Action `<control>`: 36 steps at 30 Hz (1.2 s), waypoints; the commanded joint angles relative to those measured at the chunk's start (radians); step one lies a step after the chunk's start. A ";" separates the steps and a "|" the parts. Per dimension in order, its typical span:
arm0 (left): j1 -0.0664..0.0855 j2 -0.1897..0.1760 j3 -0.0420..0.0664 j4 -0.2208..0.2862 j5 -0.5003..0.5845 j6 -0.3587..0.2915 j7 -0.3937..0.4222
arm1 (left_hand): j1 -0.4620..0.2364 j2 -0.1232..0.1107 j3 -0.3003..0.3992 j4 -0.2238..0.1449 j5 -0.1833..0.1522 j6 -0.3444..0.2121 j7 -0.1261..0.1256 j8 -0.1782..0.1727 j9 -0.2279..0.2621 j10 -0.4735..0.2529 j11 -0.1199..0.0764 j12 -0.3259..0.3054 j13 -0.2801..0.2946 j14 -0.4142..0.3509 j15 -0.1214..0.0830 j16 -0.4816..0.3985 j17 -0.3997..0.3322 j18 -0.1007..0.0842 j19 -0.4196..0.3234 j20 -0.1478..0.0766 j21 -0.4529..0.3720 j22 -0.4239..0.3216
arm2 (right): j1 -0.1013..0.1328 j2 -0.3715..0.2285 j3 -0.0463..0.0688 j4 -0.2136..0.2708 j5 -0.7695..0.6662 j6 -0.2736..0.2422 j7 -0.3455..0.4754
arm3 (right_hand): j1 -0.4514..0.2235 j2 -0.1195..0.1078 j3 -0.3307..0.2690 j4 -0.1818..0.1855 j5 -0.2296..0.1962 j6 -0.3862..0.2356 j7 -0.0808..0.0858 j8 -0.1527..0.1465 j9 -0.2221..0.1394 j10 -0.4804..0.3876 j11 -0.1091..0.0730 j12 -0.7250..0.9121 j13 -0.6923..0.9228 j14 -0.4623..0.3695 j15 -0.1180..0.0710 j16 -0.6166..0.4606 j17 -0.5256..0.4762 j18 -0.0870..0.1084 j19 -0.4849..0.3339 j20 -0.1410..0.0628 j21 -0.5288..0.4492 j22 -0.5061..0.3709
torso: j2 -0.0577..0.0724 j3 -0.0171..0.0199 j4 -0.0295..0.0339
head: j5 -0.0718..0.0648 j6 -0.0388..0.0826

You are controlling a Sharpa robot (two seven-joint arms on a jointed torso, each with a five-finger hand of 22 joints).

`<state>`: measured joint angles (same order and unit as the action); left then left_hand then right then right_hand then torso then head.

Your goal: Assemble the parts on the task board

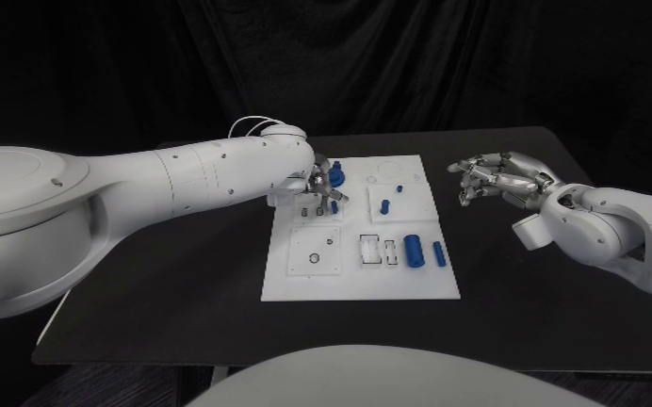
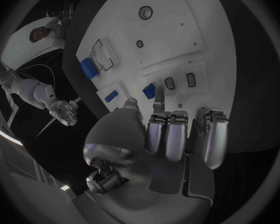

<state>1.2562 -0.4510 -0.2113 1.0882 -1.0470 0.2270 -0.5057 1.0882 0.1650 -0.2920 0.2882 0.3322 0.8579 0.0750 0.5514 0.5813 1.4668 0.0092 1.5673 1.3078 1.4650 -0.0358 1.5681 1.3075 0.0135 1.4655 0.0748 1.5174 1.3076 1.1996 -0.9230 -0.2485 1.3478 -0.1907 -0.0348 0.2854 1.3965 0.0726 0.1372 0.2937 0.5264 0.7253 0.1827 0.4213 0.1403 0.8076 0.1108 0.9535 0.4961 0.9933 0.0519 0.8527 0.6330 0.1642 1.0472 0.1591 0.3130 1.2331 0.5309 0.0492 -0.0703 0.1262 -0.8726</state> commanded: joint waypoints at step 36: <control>-0.016 0.036 0.001 -0.052 0.109 -0.015 -0.060 | 0.082 -0.005 0.018 -0.007 0.091 0.041 -0.016 -0.008 0.028 0.104 -0.014 0.004 0.263 0.106 -0.010 0.003 0.263 0.017 0.011 -0.006 -0.020 0.187 | -0.014 -0.005 0.001 -0.003 -0.002 0.017 -0.034 | 0.028 -0.007 0.020 -0.004 0.022 -0.011 -0.002 0.014 -0.005 -0.004 -0.003 0.014 -0.009 -0.004 -0.002 0.014 -0.010 0.017 0.002 -0.003 0.008 0.007 | 0.001 0.0006 -0.0006 | 0.002 0.000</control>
<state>1.2426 -0.4179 -0.2114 1.0377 -0.9474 0.2118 -0.5647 1.1599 0.1602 -0.2792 0.2813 0.4194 0.8933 0.0607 0.5475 0.6083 1.4671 0.0023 1.5673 1.3077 1.4688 -0.0394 1.5681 1.3074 0.0137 1.4655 0.0749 1.5018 1.3074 1.1881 -0.9260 -0.2485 1.3437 -0.1915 -0.0298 0.2647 1.4144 0.0654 0.1519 0.2899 0.5458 0.7217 0.1791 0.4312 0.1365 0.8075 0.1108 0.9614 0.4874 0.9933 0.0519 0.8623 0.6238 0.1641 1.0471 0.1591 0.3182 1.2396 0.5322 0.0499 -0.0709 0.1267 -0.8726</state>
